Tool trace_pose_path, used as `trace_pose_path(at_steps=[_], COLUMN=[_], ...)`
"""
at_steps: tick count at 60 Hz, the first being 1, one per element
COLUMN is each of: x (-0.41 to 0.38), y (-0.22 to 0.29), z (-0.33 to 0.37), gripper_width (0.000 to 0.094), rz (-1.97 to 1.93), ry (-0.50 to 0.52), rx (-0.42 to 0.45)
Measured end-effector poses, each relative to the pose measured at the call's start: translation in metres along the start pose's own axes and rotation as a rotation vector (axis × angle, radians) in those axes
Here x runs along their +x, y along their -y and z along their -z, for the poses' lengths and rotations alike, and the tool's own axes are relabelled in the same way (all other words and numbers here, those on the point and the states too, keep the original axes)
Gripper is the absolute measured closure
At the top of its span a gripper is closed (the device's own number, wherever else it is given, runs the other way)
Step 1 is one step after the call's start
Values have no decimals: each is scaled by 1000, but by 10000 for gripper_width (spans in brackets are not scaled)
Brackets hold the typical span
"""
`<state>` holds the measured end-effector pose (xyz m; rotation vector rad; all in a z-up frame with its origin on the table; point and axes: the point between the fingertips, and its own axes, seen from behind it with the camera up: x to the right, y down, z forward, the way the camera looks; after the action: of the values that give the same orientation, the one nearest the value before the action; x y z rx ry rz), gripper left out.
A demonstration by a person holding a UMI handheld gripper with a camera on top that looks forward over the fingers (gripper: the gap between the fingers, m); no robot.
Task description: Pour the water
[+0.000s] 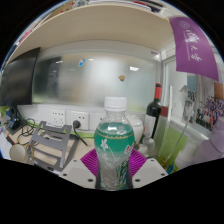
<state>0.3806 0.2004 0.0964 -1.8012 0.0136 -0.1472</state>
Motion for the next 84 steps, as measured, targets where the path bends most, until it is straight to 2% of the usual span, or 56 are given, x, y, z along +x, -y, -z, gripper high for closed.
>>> trace_pose_path(at_steps=[7,16,25,34,42,51,62,68,74,79,84], x=[-15,-55,-96,-125,-109,-118,-123,-130,-143,-157,-160], y=[28,60,60,61,55,54,45,41,43,52,67], z=[12,38,49,59,64,67,66,68,76,88,98], gripper_width=[575,576,578,580,581,580,580,578,577,578,561], rz=[103,599,1166,1461,1745,1882,1914,1857,1689,1421,1098], ry=[11,-10,-21,-13,-100,-130,-139,-120,-47,3,98], rx=[21,44,45,63,-38,-29,-74,-69,-46,-37,-28])
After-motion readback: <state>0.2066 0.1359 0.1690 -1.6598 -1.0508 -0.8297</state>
